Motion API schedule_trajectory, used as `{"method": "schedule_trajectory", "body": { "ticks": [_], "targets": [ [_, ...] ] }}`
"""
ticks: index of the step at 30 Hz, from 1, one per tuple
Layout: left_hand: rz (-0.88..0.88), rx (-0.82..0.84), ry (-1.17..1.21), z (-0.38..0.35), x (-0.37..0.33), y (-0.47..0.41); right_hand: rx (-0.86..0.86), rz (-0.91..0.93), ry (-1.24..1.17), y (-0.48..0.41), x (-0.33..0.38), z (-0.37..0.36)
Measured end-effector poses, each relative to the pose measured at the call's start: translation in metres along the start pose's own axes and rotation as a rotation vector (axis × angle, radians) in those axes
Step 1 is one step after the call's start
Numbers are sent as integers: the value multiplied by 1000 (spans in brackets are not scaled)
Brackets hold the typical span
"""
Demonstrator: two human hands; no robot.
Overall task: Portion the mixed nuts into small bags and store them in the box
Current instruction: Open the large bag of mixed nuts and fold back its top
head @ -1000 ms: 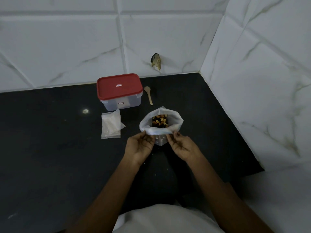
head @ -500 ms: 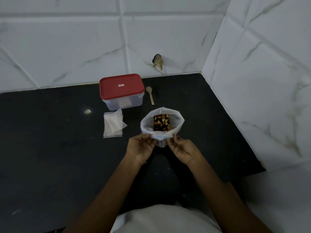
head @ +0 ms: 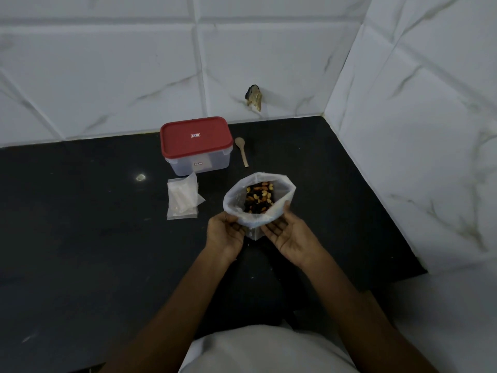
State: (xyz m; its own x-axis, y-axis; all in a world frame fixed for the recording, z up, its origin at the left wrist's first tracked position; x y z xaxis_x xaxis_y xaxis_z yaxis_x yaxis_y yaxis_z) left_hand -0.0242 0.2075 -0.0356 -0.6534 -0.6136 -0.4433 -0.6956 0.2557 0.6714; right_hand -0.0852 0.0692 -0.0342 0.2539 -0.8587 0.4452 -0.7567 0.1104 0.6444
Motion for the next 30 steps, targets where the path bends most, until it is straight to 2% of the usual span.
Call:
{"method": "schedule_trajectory", "body": {
  "ticks": [7, 11, 15, 19, 21, 24, 26, 28, 30],
  "targets": [
    [81, 57, 115, -8, 9, -2, -46, -4, -205, -23, -8, 5],
    [132, 119, 142, -9, 7, -8, -35, -18, -117, -32, -10, 10],
    [61, 177, -144, -9, -6, -10, -47, 23, 164, -23, 10, 12],
    [54, -30, -587, -15, -25, -22, -232, 105, 437, -32, 38, 4],
    [2, -59, -850, -18, -34, -29, -323, 140, 584, -44, 51, 3],
    [-205, 6, -1130, -28, -43, -43, -377, 188, 750, -54, 65, 0],
    [-346, 71, -1235, -40, -48, -48, -401, 208, 834, -57, 73, -5],
    [-372, 137, -1259, -52, -49, -52, -389, 227, 908, -57, 79, -14],
    [-325, 200, -1256, -63, -48, -55, -340, 225, 984, -56, 85, -25]
  ]
}}
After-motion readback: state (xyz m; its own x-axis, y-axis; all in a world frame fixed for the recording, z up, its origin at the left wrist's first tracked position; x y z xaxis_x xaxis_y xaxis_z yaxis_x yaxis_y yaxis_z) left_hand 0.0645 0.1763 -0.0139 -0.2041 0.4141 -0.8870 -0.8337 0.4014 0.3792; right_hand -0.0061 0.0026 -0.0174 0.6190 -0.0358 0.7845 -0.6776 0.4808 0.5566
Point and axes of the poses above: each hand's wrist, its own y-axis away from the middle knuckle, its own z-axis out of the back of the hand, x = y × z, the point moved 3 cm from there along -y, towards the middle knuckle, and after that the axes turned 4 degrees about -z, right-handed, at the moved point
